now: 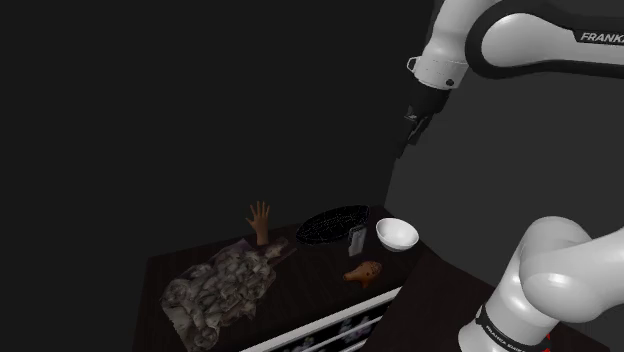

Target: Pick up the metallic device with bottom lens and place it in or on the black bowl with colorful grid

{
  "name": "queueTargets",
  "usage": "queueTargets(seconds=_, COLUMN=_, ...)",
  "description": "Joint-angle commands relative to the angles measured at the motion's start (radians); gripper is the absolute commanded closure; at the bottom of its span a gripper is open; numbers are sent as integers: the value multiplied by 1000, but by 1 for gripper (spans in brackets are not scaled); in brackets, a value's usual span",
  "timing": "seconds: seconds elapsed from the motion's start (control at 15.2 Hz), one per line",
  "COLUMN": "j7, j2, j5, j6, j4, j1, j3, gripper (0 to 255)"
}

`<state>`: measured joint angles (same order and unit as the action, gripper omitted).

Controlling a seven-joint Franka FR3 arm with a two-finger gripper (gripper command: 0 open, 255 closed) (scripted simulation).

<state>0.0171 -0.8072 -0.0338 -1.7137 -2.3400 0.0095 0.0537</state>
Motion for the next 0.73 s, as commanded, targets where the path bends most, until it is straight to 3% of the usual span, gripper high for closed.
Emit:
queueTargets(seconds=0.0, j7=0, j2=0, j5=0, j6=0, j4=0, j1=0, j3=0, gripper=0)
queueTargets(seconds=0.66, j7=-66, j2=197, j5=-30, j6=-286, j4=-139, j1=-39, j3=-91, gripper=0)
